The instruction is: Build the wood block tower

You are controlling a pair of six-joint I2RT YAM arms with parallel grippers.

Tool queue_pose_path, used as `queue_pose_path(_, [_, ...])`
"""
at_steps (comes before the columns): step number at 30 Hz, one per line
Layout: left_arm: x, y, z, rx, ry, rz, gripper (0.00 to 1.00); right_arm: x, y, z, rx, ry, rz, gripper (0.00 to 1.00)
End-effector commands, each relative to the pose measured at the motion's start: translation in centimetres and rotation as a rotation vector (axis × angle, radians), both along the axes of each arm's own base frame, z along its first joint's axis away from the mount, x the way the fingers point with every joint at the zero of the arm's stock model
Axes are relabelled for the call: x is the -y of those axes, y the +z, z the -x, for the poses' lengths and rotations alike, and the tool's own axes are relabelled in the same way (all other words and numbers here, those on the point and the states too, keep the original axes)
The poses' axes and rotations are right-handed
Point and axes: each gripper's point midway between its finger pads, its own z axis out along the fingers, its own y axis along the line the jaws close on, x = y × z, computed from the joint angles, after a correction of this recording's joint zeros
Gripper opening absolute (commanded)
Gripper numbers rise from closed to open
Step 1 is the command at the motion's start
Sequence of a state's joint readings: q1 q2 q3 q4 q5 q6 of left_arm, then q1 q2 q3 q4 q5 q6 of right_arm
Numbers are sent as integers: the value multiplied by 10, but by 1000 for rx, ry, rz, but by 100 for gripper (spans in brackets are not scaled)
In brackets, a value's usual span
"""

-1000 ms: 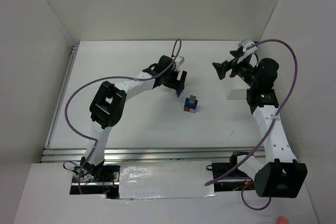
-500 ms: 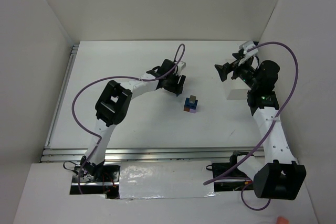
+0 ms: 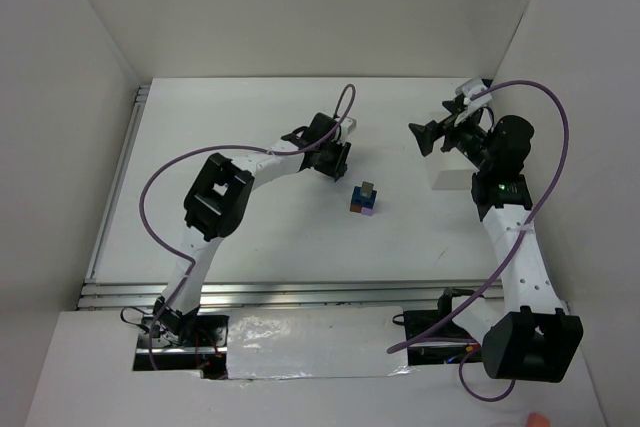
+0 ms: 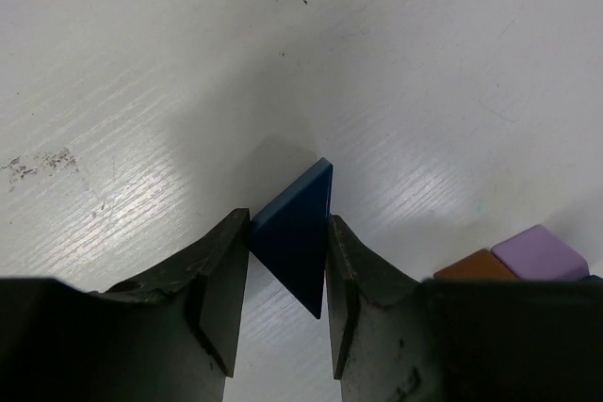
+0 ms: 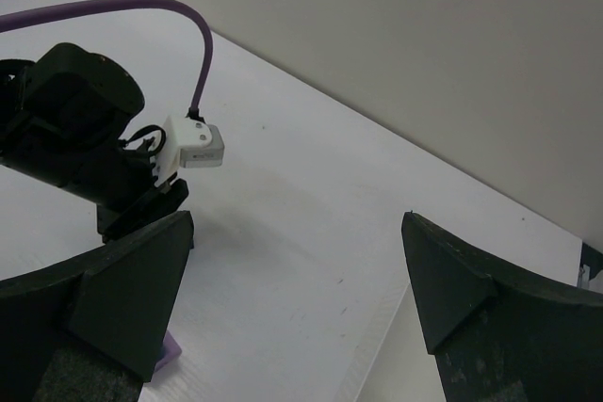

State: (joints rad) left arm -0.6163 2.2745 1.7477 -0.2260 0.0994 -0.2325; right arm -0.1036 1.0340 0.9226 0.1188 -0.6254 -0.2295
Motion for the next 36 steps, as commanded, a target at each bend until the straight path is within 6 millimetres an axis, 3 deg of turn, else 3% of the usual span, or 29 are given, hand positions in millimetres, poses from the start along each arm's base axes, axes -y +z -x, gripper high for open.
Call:
queue_pose_path(1, [1,0,-7,33,-11,-25,36,-2,6,6,30,18,9,100])
queue_pose_path(6, [-13,15,-6,96,-3,-58,33,-6,4,8,24,49,14,100])
queue_pose_path(7, [-16,32,-10,143,-10,-53,33,-7,3,9,21,56,12,100])
queue_pose_path(9, [-25,41,-8,176,-23,-71,32,-11,3,11,15,79,5,100])
queue_pose_path(10, [-28,62,-10,216,-24,-58,32,-12,3,11,10,86,-1,100])
queue_pose_path(12, [-41,74,-8,247,-36,-76,29,-17,3,14,-4,115,-25,100])
queue_pose_path(13, [-47,101,-8,298,-32,-55,29,-19,3,15,-9,126,-37,100])
queue_pose_path(15, [-56,112,3,329,-41,-49,29,-30,0,22,-38,189,-70,100])
queue_pose_path(16, [-61,142,9,411,-84,-47,30,-38,-4,25,-72,221,-97,100])
queue_pose_path(17, [-64,141,20,422,-107,-42,30,-45,-7,29,-95,251,-110,100])
queue_pose_path(19, [-62,159,41,470,-200,6,31,-65,-10,40,-146,340,-152,100])
queue_pose_path(21, [-63,189,75,549,-304,69,33,-80,-15,48,-187,404,-177,100])
queue_pose_path(22, [-65,210,94,610,-325,104,34,-96,-16,58,-244,473,-222,100])
queue_pose_path(24, [-65,226,113,676,-388,112,38,-113,-15,68,-287,545,-249,100])
queue_pose_path(25, [-64,244,129,720,-411,128,38,-121,-14,74,-311,592,-259,100])
queue_pose_path(28, [-68,254,153,751,-464,109,38,-151,-12,93,-416,735,-268,100])
queue_pose_path(29, [-70,256,157,767,-483,93,38,-155,-2,96,-412,762,-264,100])
queue_pose_path(33, [-73,254,170,776,-535,32,38,-165,8,115,-504,875,-291,100])
queue_pose_path(36, [-71,257,168,793,-538,0,38,-170,17,124,-519,923,-308,100])
